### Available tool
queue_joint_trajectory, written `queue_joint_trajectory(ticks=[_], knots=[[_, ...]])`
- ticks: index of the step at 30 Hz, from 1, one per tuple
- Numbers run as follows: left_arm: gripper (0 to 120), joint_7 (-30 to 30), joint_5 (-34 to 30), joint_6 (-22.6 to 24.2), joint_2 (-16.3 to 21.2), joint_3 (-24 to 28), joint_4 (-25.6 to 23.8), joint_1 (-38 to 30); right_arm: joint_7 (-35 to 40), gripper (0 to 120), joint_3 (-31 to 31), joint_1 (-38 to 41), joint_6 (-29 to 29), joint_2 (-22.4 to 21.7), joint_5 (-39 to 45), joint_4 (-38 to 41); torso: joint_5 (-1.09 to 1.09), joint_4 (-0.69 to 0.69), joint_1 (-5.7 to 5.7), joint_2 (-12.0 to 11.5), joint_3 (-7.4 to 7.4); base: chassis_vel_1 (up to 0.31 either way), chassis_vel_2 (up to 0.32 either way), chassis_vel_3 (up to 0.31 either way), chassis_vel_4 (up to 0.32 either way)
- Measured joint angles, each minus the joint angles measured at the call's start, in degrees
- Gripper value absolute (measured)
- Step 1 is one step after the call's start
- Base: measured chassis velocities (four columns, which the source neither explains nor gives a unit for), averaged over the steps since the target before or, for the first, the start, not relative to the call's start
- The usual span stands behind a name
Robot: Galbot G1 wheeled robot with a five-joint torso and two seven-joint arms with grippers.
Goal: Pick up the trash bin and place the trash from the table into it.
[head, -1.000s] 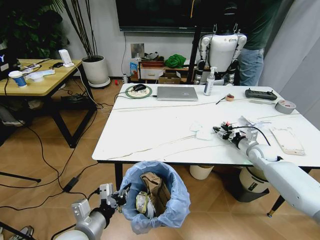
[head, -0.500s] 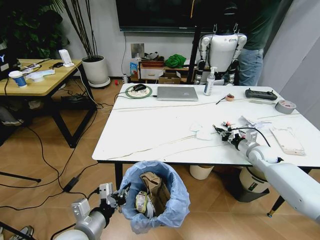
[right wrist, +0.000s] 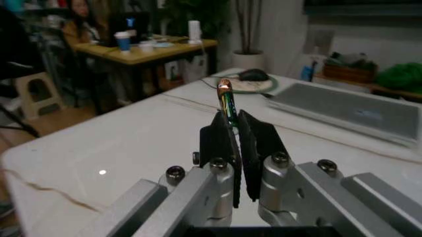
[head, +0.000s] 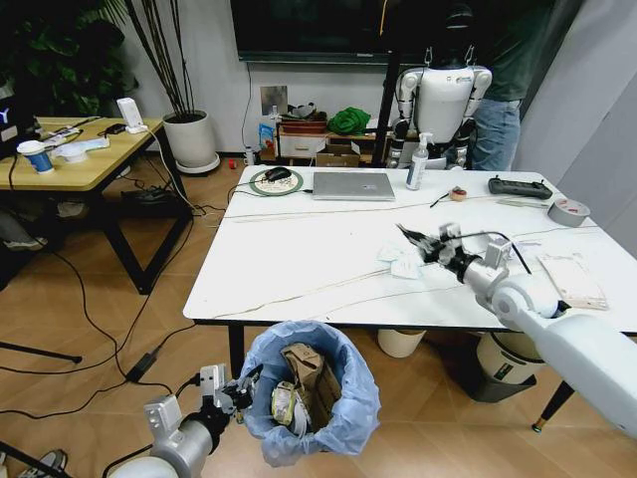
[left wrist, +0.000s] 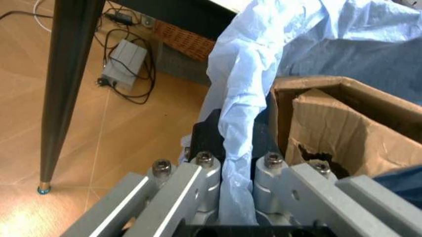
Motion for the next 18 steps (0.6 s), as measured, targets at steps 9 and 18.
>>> queue_joint_trajectory(ticks=[9, 18], knots=[[2, 0.2, -0.2, 0.0, -0.1, -0.8, -0.4, 0.3, -8.6, 0, -5.3, -6.7, 2.8, -6.2, -3.3, 15.5, 0.03, -0.03, -0.02, 0.0, 0.00, 0.000, 0.000, 0.000, 0.000], [2, 0.6, -0.2, 0.0, -0.7, -0.9, -0.6, 0.2, -18.7, 0, -9.7, -6.8, 6.4, -5.9, -11.7, 16.5, 0.03, -0.02, -0.01, 0.0, 0.00, 0.000, 0.000, 0.000, 0.000]])
